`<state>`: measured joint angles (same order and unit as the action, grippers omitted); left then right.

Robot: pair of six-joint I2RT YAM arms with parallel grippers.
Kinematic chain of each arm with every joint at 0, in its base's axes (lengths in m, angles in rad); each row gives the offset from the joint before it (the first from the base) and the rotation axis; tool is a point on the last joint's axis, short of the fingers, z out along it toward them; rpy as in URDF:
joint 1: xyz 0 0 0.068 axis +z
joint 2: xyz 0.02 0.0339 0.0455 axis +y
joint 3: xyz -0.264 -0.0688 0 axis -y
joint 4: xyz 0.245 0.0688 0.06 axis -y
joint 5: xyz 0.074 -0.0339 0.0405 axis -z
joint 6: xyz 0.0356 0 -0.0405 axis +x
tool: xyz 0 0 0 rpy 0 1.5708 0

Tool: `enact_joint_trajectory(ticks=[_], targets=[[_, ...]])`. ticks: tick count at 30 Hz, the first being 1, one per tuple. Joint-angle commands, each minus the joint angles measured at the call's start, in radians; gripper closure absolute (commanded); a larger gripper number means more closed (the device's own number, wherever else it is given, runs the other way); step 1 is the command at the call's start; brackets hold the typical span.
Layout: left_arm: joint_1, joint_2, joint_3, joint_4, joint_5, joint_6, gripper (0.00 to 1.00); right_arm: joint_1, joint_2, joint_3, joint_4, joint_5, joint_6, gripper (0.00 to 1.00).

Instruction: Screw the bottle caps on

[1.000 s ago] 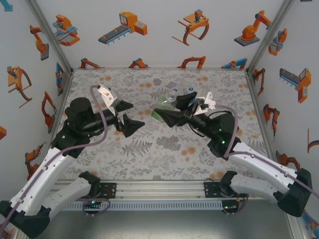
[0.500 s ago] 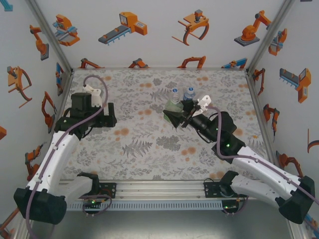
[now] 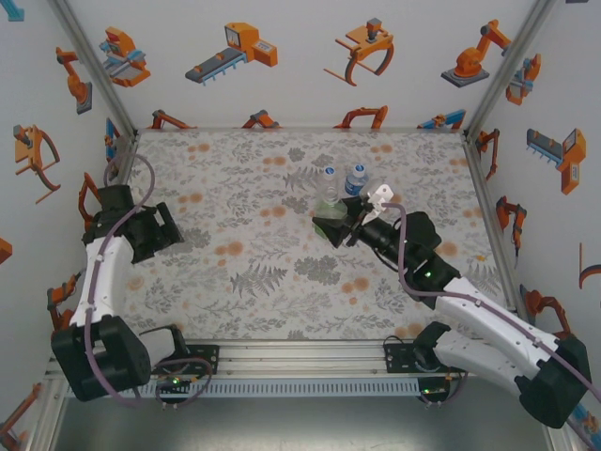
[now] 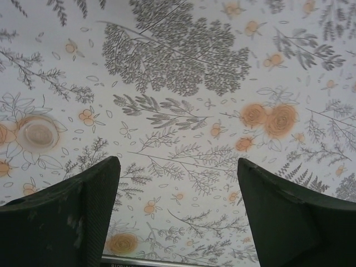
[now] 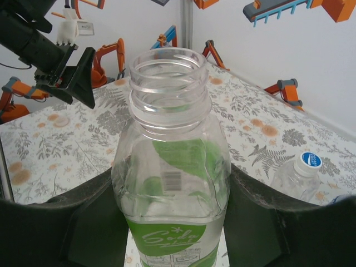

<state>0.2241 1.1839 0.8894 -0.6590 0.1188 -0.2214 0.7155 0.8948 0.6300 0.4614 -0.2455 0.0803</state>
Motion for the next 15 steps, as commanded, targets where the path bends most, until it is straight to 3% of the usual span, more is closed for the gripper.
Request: enact_joint_trajectory(ticks=[1,8,15], targets=[[0.084,0.049,-0.015,-0.014,0.076,0.011,0.24,-0.027,-0.028,-0.018,0.060,-0.061,-0.007,0.73],[0.231,0.152,-0.016,-0.018,0.096,0.028,0.39,-0.082,-0.050,-0.051,0.078,-0.085,-0.002,0.73],[0.290,0.181,-0.023,-0.051,0.043,0.031,0.47,-0.119,-0.041,-0.073,0.117,-0.094,0.000,0.73]])
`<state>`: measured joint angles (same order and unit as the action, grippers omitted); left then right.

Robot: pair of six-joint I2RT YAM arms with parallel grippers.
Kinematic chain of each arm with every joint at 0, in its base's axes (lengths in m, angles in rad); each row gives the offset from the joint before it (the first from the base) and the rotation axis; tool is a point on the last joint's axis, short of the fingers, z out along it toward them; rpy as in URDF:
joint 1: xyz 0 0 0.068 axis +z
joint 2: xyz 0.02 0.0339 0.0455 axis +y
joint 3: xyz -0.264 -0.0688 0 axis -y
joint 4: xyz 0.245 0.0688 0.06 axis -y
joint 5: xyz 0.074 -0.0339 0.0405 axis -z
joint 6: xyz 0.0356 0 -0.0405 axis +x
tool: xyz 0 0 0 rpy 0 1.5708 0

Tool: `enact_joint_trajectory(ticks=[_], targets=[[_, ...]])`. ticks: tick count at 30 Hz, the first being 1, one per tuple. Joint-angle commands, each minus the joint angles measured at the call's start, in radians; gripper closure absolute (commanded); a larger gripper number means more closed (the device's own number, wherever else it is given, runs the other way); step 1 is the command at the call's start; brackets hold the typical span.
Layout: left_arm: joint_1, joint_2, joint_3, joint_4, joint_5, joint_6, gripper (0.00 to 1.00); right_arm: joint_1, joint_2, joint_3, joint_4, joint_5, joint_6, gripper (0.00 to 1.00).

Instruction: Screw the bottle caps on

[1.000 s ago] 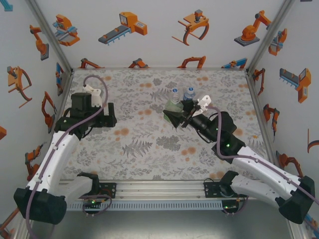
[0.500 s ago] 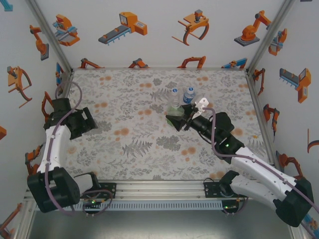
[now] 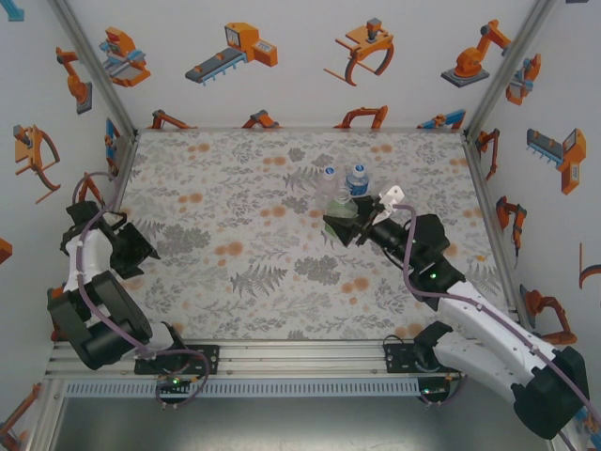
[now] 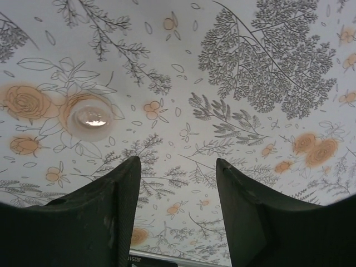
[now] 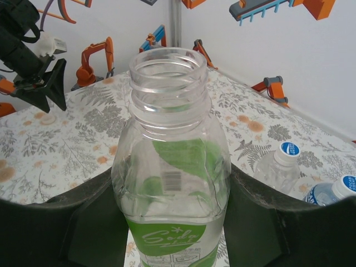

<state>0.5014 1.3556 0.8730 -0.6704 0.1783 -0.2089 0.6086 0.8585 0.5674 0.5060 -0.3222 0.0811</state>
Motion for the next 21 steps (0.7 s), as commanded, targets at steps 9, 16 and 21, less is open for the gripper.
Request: enact_joint_trajectory(ticks=[9,16,21], targets=[[0.072,0.021,-0.022,-0.063,-0.007,-0.034,0.52,-0.038,0.029,-0.028,0.103,0.005,-0.070,0.73],[0.103,-0.037,-0.038,-0.096,-0.045,-0.088,0.54,-0.040,0.026,-0.037,0.092,0.017,-0.083,0.73],[0.128,-0.050,-0.035,-0.080,-0.097,-0.094,0.56,-0.040,0.018,-0.045,0.085,0.033,-0.115,0.73]])
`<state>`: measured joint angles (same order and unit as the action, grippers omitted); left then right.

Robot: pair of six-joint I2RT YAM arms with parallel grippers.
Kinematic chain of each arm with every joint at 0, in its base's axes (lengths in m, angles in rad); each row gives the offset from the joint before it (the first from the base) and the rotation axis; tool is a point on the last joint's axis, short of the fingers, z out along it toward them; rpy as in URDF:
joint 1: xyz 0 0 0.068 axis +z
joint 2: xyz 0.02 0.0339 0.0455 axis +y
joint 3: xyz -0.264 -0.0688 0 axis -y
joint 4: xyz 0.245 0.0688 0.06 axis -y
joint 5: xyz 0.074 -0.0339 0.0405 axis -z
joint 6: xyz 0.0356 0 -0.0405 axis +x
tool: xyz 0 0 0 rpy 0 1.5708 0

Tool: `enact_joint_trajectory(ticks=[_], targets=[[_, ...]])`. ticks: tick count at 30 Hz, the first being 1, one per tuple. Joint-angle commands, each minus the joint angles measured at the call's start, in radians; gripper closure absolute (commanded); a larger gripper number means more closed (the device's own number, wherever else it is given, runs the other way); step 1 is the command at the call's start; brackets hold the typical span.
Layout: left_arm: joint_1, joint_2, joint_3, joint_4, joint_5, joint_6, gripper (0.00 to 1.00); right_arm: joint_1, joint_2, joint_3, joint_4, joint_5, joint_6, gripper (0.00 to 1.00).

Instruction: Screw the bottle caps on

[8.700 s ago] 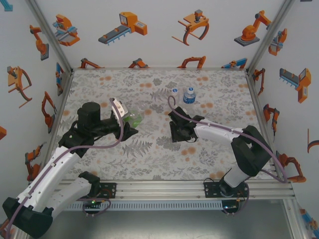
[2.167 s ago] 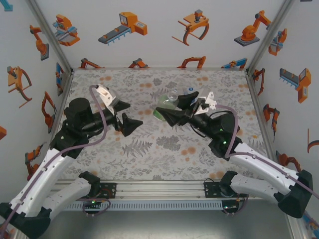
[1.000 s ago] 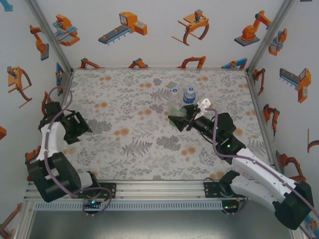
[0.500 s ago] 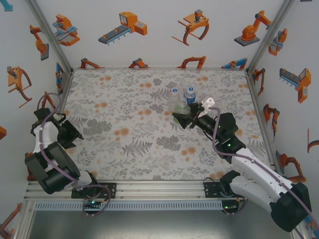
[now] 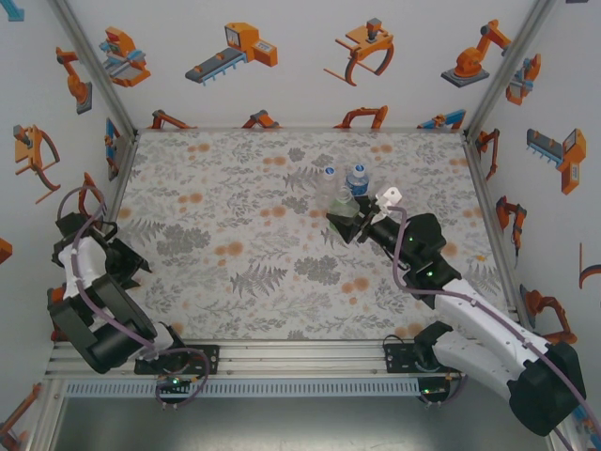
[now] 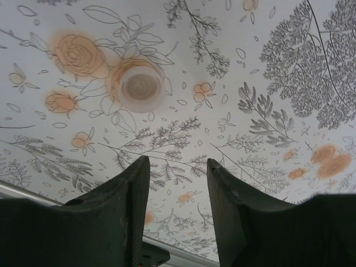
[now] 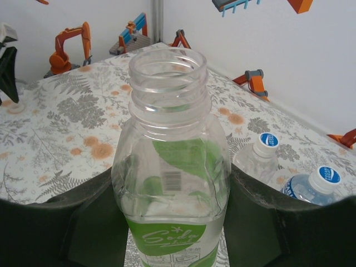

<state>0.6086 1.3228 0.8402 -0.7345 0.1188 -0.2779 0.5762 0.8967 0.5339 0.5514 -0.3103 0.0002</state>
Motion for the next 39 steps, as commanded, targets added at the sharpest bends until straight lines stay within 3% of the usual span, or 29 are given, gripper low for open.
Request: enact_joint_trajectory(ticks=[1,6,28,39], targets=[[0.035,-0.010,-0.008,0.008,-0.012,-0.025,0.57,-0.007,-0.023,-0.015,0.039,0.027,-0.041,0.73],[0.046,0.094,0.029,0.067,0.083,-0.031,0.64,-0.007,-0.022,-0.020,0.037,0.049,-0.063,0.73],[0.001,0.274,0.071,0.123,-0.058,0.015,0.73,-0.004,-0.019,-0.052,0.055,0.079,-0.073,0.74],[-0.048,0.302,0.092,0.117,-0.057,0.024,0.94,0.002,-0.019,-0.056,0.067,0.091,-0.077,0.75]])
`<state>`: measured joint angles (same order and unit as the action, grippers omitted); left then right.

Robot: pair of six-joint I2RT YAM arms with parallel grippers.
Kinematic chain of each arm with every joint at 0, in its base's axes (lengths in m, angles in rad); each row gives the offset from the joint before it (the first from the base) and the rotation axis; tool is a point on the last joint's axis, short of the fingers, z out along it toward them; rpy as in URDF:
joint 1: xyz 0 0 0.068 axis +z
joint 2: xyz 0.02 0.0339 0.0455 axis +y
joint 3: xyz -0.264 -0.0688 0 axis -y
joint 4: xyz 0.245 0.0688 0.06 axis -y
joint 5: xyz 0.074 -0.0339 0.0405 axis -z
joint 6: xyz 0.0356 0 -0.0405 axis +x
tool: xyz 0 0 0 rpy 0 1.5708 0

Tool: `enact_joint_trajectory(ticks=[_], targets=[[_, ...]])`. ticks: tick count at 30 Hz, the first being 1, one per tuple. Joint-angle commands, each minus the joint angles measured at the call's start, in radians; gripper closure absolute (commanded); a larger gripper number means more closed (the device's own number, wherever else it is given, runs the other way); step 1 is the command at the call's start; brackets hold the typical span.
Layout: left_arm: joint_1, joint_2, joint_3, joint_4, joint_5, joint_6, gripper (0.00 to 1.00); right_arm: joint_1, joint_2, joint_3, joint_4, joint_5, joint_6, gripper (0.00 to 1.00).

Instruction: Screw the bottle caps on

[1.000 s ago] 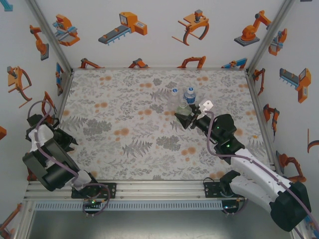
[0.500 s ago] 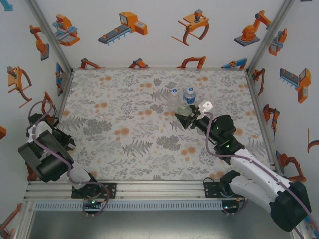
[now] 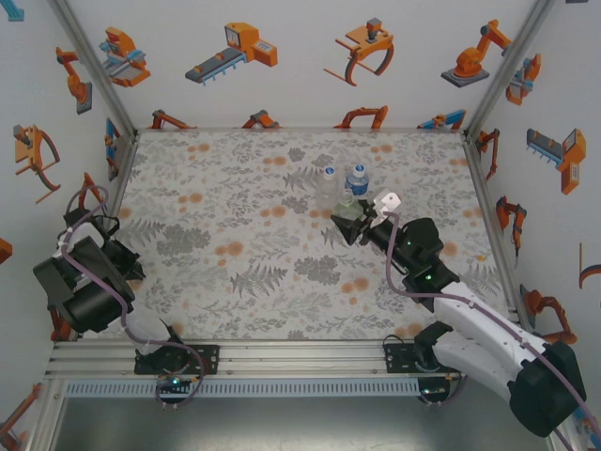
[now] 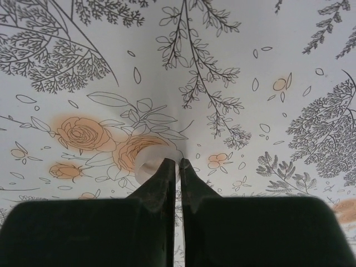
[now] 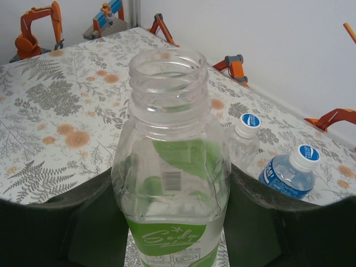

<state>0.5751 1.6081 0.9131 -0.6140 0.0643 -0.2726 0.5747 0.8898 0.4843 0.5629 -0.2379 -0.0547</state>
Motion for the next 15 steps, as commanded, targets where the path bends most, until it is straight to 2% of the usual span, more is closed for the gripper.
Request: enact_joint_trajectory(ticks=[1,7,10,15], targets=[[-0.021,0.016,0.029,-0.014,-0.002,0.021,0.95,0.003,-0.011,-0.006,0.054,0.018,-0.021,0.75],[-0.119,-0.078,0.051,-0.065,0.018,0.017,0.97,0.004,-0.007,0.008,0.022,0.012,-0.022,0.76],[-0.228,-0.154,0.042,-0.093,0.012,0.005,0.97,0.000,-0.004,0.039,-0.038,0.012,-0.039,0.78],[-0.463,-0.272,0.052,-0.131,-0.019,-0.045,0.97,-0.003,-0.005,0.085,-0.118,0.007,-0.039,0.81]])
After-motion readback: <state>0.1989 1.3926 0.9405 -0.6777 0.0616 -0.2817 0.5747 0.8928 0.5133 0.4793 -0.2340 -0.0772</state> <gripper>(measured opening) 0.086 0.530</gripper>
